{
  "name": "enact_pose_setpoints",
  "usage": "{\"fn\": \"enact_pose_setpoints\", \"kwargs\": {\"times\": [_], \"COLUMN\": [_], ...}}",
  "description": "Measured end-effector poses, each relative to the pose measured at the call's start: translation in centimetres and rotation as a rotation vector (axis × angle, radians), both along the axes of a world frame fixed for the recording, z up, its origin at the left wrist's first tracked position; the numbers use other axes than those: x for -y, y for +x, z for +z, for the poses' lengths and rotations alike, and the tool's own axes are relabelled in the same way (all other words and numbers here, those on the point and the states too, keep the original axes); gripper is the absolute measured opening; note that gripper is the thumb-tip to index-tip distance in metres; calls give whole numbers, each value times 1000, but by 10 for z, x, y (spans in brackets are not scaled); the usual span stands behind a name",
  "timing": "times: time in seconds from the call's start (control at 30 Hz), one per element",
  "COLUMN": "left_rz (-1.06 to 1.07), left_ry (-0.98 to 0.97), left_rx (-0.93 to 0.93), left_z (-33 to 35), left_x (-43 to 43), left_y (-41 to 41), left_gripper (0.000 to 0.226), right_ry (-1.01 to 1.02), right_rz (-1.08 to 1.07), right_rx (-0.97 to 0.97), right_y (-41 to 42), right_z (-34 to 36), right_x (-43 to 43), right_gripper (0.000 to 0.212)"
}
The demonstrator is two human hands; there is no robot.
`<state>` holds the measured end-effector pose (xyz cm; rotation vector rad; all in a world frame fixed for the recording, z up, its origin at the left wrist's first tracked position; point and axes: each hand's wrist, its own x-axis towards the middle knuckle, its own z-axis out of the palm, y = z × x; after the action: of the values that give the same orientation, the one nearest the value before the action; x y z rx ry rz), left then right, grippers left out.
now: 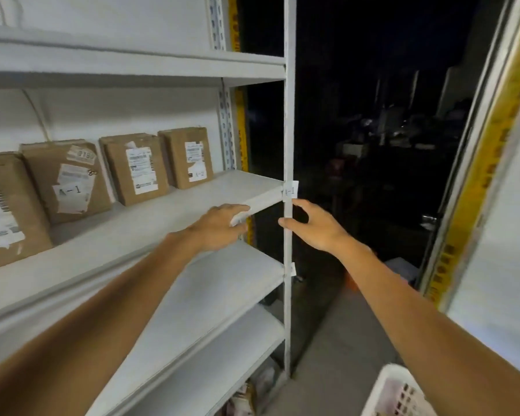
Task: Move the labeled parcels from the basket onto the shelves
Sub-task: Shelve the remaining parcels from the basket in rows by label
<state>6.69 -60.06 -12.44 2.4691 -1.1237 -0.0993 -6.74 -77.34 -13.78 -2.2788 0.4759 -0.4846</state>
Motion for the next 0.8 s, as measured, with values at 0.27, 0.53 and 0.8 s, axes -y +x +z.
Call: {"fn": "enact_pose_setpoints", "kwargs": {"times": [0.27, 0.53, 0.8], "left_rz": [-410, -741, -996], "left_ry": [-11, 108, 364], "left_rx": [-48, -193, -347], "left_z": [-27, -108, -212], "left_x": [125, 198, 216], "left_y": [-75, -181, -279], "left_gripper": [51, 50, 54], "right_ry": [87, 206, 407], "right_rz": [-367, -655, -905], "right_rx": [-55, -104, -196], "right_y": [-119, -236, -357], "right_z": [-39, -108, -199], "right_x": [69, 67, 45], "right_gripper": [68, 66, 66]}}
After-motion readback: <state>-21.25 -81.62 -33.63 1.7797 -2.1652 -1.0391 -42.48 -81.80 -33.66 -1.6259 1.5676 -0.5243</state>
